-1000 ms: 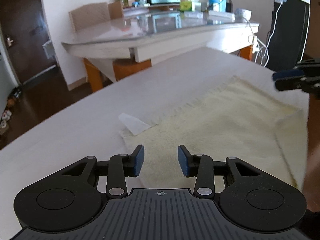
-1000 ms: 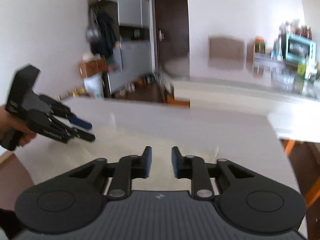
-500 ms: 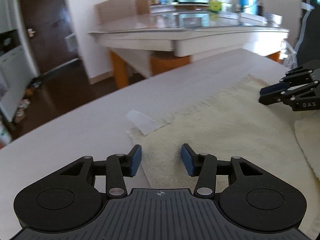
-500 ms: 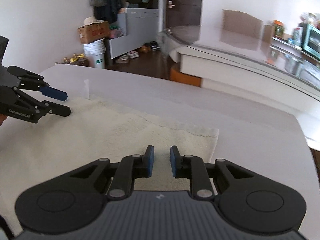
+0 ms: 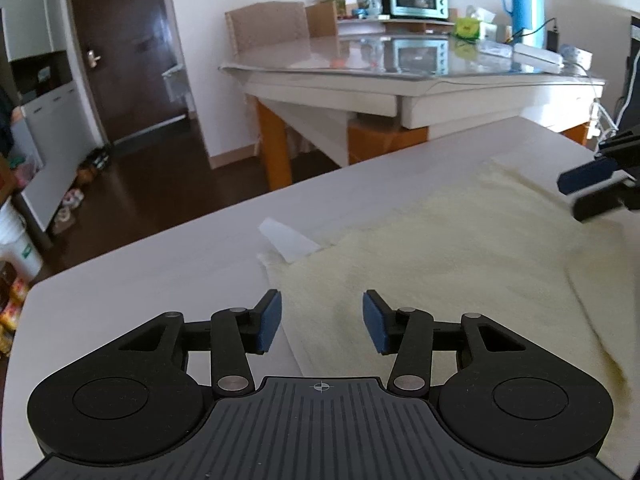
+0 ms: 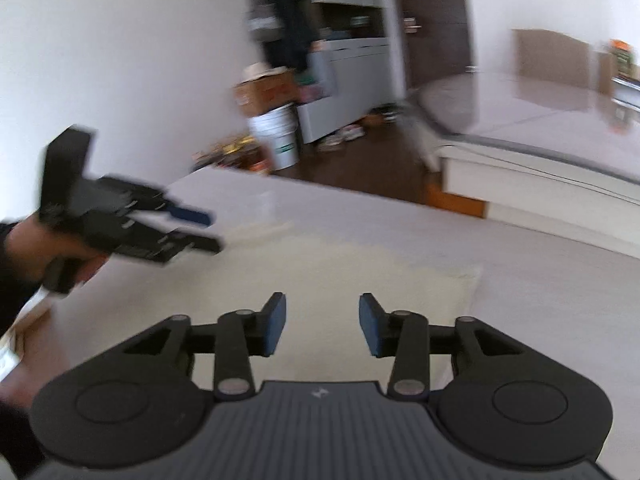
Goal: Fold towel
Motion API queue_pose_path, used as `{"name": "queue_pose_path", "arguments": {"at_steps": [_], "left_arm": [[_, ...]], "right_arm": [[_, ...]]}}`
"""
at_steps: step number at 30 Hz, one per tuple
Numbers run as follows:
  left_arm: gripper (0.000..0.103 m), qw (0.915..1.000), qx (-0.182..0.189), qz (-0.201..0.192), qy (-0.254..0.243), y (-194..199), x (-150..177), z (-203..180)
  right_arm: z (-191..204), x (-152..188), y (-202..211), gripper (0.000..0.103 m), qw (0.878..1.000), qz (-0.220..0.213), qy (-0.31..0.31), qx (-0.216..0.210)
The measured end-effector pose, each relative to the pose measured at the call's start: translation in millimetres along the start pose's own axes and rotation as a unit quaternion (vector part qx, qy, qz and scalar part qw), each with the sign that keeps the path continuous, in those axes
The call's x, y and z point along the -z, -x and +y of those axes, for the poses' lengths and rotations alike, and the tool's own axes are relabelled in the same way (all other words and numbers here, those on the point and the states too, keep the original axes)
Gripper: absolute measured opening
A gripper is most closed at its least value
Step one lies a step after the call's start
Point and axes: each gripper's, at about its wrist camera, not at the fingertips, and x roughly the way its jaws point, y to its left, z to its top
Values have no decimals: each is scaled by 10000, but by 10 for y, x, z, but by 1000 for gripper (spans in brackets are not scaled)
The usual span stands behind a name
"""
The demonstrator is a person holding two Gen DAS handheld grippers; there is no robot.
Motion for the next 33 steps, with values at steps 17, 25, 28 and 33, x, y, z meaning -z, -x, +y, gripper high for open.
{"name": "queue_pose_path", "arguments": {"at_steps": [17, 25, 28, 33], "left_arm": [[53, 9997, 239, 95, 0, 691, 576, -216], [53, 9994, -29, 255, 237, 876, 813, -168], [54, 9993, 13, 266, 264, 949, 861, -182], [55, 9994, 21, 310, 137, 968, 899, -223]], "right_arm": [[269, 96, -55, 8, 9908, 843, 1021, -267], [647, 149, 433, 8, 9864, 351, 1604, 8], [743, 172, 511, 8, 9839, 285, 1763, 109], [880, 241, 622, 8, 9796, 204, 1982, 271]]}}
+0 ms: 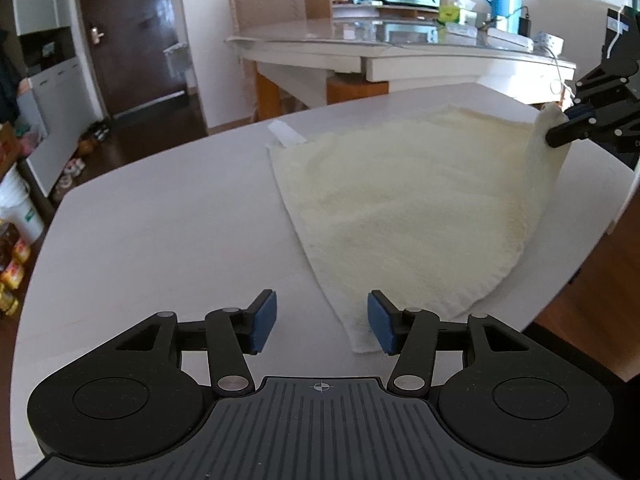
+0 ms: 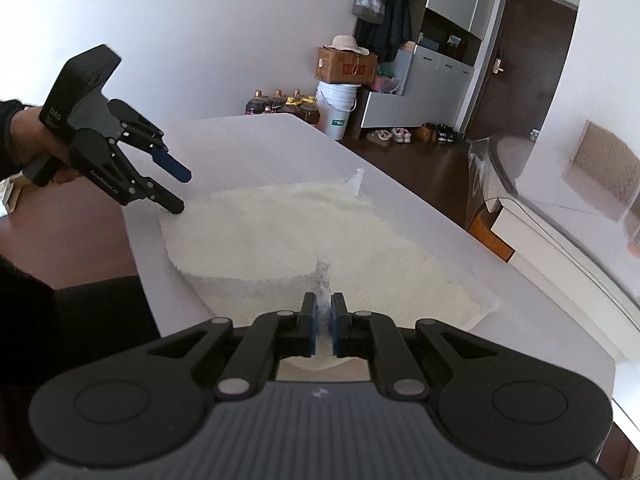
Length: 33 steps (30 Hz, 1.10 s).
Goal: Fold towel
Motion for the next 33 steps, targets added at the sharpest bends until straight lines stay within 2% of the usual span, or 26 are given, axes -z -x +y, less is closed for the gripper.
{"name": "queue_pose_path", "arguments": {"at_steps": [7, 14, 18, 21, 24, 33], "left_arm": [[55, 9997, -23, 141, -209, 29, -13, -69], [55, 9997, 59, 182, -181, 111, 61, -138], [55, 9998, 104, 166, -74, 139, 77, -110], [55, 9999, -95, 45, 88, 170, 78, -26], [55, 9999, -30, 128, -17, 148, 99, -15], [55, 9999, 136, 80, -9, 156, 141, 3]], "right_arm": [[138, -19, 143, 8, 9978, -78, 557, 364], [55, -329, 152, 8, 9927, -315, 1101, 376], [-76, -616, -65, 8, 9883, -373, 1461, 232], [-170, -842, -290, 8, 9845, -394, 1705, 77], [-234, -1043, -532, 8, 9817, -390, 1862, -47], [-533, -1437, -1452, 8, 9831, -241, 1748, -492]]}}
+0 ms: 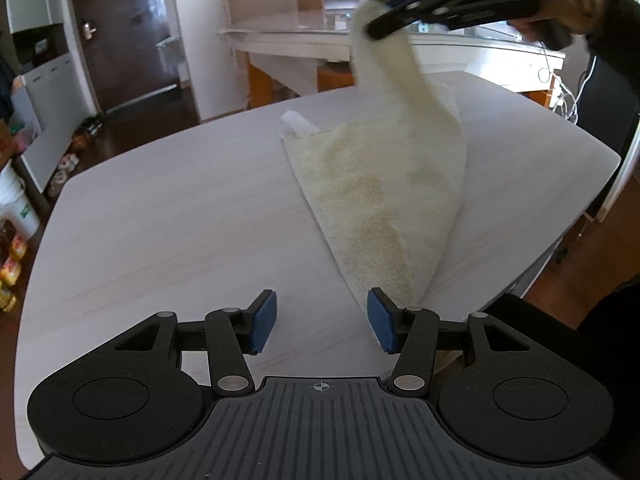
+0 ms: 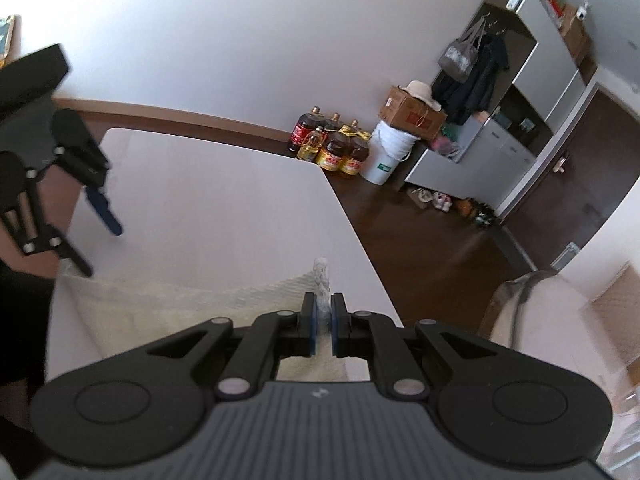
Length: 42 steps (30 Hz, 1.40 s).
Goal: Fold towel
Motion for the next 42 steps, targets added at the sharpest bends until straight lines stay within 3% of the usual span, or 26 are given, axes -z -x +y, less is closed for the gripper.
{"name": "queue_pose_path", "arguments": {"at_steps": [9, 13, 16, 19, 21, 24, 27, 29, 31, 39, 42], "left_arm": [[55, 10000, 15, -54, 65, 7, 50, -19], [55, 9999, 81, -62, 113, 13, 55, -6], [56, 9998, 131, -54, 140, 28, 52, 18], [56, 9996, 19, -127, 251, 57, 44, 83], [56, 9990, -51, -269, 353, 93, 6, 119], [57, 9985, -53, -438, 313, 112, -64, 92], [63, 9984, 95, -528, 164, 44, -136, -8], [63, 9987, 157, -478, 57, -36, -166, -72], [63, 9991, 171, -382, -41, -120, -180, -130], [62, 9997, 192, -71, 92, -174, -117, -205], [62, 9995, 309, -42, 107, -163, -105, -260]], "right_arm": [[-286, 38, -1046, 8, 9973, 467, -307, -481], [-284, 97, -1288, 18, 9962, 652, -369, -452], [-375, 98, -1162, 19, 9963, 357, -712, -332], [-433, 193, -813, 34, 9928, -29, -1197, 50], [-481, 301, -587, 40, 9875, -141, -1527, 377], [-533, 552, -278, 40, 9738, -164, -2108, 840], [-506, 808, -72, 30, 9594, 57, -2514, 1277], [-463, 959, -15, 19, 9527, 119, -2755, 1281], [-420, 1104, -30, 14, 9468, 262, -2931, 1302], [-579, 1449, -224, 14, 9327, 525, -3271, 1424], [-674, 1471, -302, 20, 9322, 631, -3188, 1594]]}}
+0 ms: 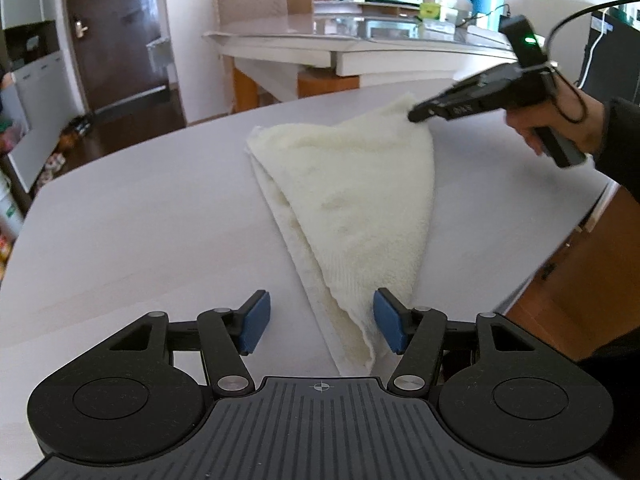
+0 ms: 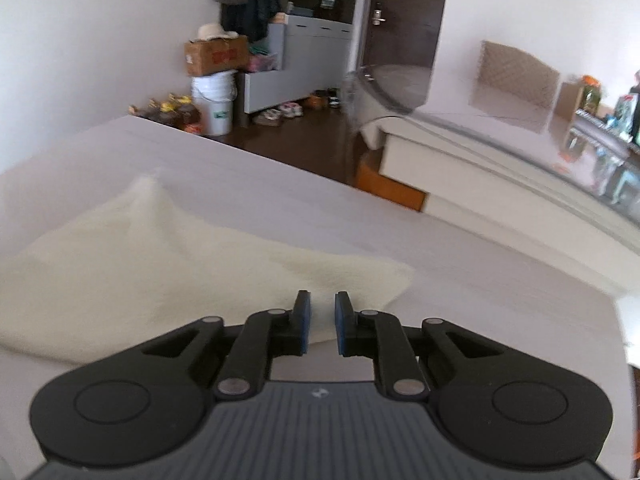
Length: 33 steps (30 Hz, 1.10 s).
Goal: Fold towel
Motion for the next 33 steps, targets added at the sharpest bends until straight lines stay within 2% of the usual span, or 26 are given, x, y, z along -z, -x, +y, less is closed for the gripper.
{"name": "queue_pose_path", "arguments": {"at_steps": [1, 2, 5, 9, 12, 15, 18, 19, 22, 25, 31, 33], "left_arm": [[62, 10000, 58, 5, -7, -2, 5, -30], [62, 9999, 112, 8, -27, 0, 11, -72], [62, 9996, 274, -34, -96, 24, 14, -172], [63, 9996, 195, -210, 9, 75, -23, -96], [63, 9995, -113, -276, -75, 39, -84, 4], [63, 9988, -241, -386, -202, -14, -152, 85], [69, 9982, -131, -454, -364, -58, -220, 107], [69, 9981, -60, -424, -446, -91, -240, 109], [69, 9984, 73, -215, -510, -192, -244, 100], [69, 9986, 116, -224, -463, -201, -196, 78], [69, 9988, 352, -113, -328, -169, -162, -17], [69, 9984, 490, -42, -286, -166, -165, -44]], "right_arm": [[-10, 2, -3, 27, 10000, 6, 1, 17], [-23, -15, -16, 29, 10000, 17, 23, 74], [66, 18, 155, 28, 9998, -128, 119, 104], [270, 173, 568, 28, 9983, -443, 149, -343], [692, 345, 955, 28, 9926, -684, 482, -881], [958, 395, 1154, 29, 9881, -777, 669, -1145], [1259, 552, 1416, 40, 9825, -933, 779, -1411], [1332, 602, 1497, 43, 9814, -969, 822, -1438], [1651, 766, 1681, 43, 9778, -971, 1159, -1453], [1941, 919, 1821, 43, 9740, -896, 1590, -1343], [2219, 1133, 1788, 45, 9699, -885, 2013, -1048], [2321, 1202, 1771, 49, 9669, -897, 2211, -903]]}}
